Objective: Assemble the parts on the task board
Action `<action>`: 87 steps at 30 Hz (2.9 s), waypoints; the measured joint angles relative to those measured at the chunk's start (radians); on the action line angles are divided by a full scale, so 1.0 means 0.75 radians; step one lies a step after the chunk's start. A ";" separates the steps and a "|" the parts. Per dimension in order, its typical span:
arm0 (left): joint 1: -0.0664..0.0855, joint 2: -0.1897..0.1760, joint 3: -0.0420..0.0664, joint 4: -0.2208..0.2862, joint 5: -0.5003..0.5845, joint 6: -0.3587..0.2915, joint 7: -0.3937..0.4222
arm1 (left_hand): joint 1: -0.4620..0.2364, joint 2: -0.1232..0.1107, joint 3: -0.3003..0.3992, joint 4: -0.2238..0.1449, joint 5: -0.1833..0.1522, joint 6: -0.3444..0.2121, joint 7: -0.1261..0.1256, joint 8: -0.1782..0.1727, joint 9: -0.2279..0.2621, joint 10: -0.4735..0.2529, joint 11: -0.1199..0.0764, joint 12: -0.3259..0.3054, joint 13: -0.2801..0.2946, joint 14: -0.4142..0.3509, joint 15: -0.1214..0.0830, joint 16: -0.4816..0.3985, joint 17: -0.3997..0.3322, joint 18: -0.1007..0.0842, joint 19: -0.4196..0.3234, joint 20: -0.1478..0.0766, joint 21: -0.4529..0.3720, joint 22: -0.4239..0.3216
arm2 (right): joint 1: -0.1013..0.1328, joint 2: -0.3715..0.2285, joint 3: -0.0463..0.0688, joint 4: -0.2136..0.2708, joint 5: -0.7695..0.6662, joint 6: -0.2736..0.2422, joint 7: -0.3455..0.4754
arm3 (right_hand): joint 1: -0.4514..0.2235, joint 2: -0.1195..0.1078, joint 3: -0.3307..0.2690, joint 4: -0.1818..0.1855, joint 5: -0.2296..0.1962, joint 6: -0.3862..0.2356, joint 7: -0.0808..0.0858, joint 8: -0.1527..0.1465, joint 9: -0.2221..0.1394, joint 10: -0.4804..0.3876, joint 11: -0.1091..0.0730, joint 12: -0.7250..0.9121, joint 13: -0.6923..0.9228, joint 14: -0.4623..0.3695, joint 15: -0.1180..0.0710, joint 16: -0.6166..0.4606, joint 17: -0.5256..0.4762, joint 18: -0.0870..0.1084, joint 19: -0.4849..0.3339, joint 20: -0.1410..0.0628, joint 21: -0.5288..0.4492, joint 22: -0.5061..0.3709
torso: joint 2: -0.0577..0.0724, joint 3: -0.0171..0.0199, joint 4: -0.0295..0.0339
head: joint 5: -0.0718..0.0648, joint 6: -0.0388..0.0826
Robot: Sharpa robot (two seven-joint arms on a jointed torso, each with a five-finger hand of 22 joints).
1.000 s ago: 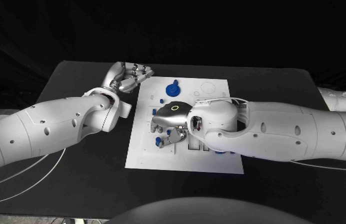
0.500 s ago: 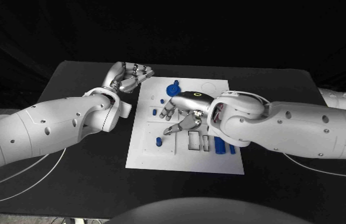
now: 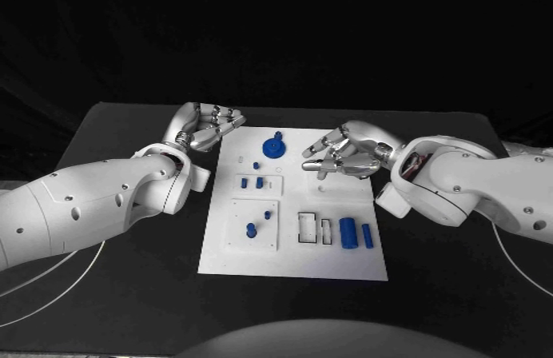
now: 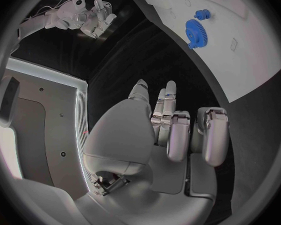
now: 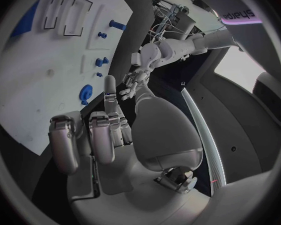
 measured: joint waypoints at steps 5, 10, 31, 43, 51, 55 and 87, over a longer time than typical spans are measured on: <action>0.000 0.006 0.000 0.000 0.000 0.000 0.000 | 0.000 0.000 0.000 0.000 0.000 0.000 0.000 0.000 0.000 0.000 0.000 0.000 0.000 0.000 0.000 0.000 0.000 0.000 0.000 0.000 0.000 0.000 | 0.001 -0.094 -0.012 0.041 0.094 0.003 -0.048 | -0.005 0.061 -0.129 -0.009 0.000 -0.076 -0.012 0.060 0.020 -0.062 -0.031 1.004 1.089 -0.001 -0.040 0.000 0.000 0.000 -0.001 -0.045 0.000 0.000 | 0.000 0.0006 -0.0013 | -0.035 0.010; 0.000 0.012 0.000 -0.001 0.000 0.000 0.000 | 0.000 0.000 0.000 0.000 0.000 0.000 0.000 0.000 0.000 0.000 0.000 0.000 0.000 0.000 0.000 0.000 0.000 0.000 0.000 0.000 0.000 0.000 | 0.001 -0.167 -0.026 0.075 0.135 0.016 -0.106 | -0.017 0.127 -0.202 0.000 0.017 -0.110 -0.029 0.113 0.033 0.286 -0.021 1.570 1.362 -0.002 -0.041 0.000 0.000 0.000 0.001 -0.031 0.000 0.000 | 0.000 0.0005 -0.0006 | -0.074 0.016; 0.000 0.021 0.000 -0.005 0.000 -0.001 -0.001 | 0.000 0.000 -0.004 0.004 0.000 0.000 0.000 0.000 0.000 0.000 0.000 0.000 0.000 0.000 0.000 0.000 0.000 0.000 0.000 0.000 0.000 0.000 | -0.002 -0.310 -0.047 0.152 0.113 0.132 -0.456 | -0.094 0.192 -0.322 -0.004 0.390 -0.084 0.028 0.407 0.167 0.298 0.046 1.584 1.363 -0.002 0.013 0.000 0.001 0.000 0.001 0.022 0.000 0.001 | -0.001 0.0010 0.0027 | -0.200 0.020; 0.000 0.022 0.000 -0.007 0.000 -0.001 -0.001 | 0.000 0.000 -0.004 0.004 0.000 0.000 0.000 0.000 0.000 0.000 0.000 0.000 0.000 0.000 0.000 0.000 0.000 0.000 0.000 0.000 0.000 0.000 | -0.009 -0.335 -0.050 0.200 0.089 0.236 -0.653 | -0.033 0.101 -0.285 -0.094 0.356 -0.314 0.023 0.563 0.313 0.298 0.046 1.584 1.363 0.003 0.018 0.000 0.001 0.000 0.001 0.031 0.000 0.001 | -0.001 0.0010 0.0012 | -0.202 0.012; 0.000 0.022 0.000 -0.008 0.000 -0.001 -0.001 | 0.000 0.000 -0.008 0.000 0.000 0.000 0.000 0.000 0.000 0.000 0.000 0.000 0.000 0.000 0.000 0.000 0.000 0.000 0.000 0.000 0.000 0.000 | -0.018 -0.338 -0.050 0.269 0.092 0.195 -0.745 | -0.029 0.053 -0.222 -0.144 0.333 -0.425 0.004 0.704 0.436 0.299 0.056 1.584 1.363 0.000 0.034 0.000 0.001 0.000 0.001 0.041 0.000 0.001 | -0.001 0.0005 0.0003 | -0.211 0.004; 0.000 0.022 0.000 -0.009 0.000 -0.001 -0.001 | 0.000 0.000 -0.008 0.000 0.000 0.000 0.000 0.000 0.000 0.000 0.000 0.000 0.000 0.000 0.000 0.000 0.001 0.000 0.000 0.000 0.000 0.000 | -0.024 -0.337 -0.050 0.302 0.100 0.131 -0.779 | -0.014 0.038 -0.196 -0.163 0.331 -0.425 0.004 0.738 0.461 0.299 0.056 1.584 1.363 0.000 0.034 0.000 0.001 0.000 0.001 0.041 0.000 0.001 | -0.002 0.0004 -0.0003 | -0.216 0.002; 0.000 0.020 0.000 -0.015 0.000 -0.001 -0.001 | 0.000 0.000 -0.008 0.000 0.000 0.000 0.000 0.000 0.000 0.000 0.000 0.000 0.000 0.000 0.000 0.000 0.001 0.000 0.000 0.000 0.000 0.000 | -0.075 -0.219 -0.050 0.296 0.134 -0.039 -0.864 | -0.001 0.015 -0.097 -0.203 0.333 -0.528 -0.006 0.789 0.505 0.299 0.066 1.584 1.363 0.000 0.034 0.000 0.000 0.000 0.001 0.041 0.000 0.000 | 0.000 0.0020 0.0015 | -0.212 -0.001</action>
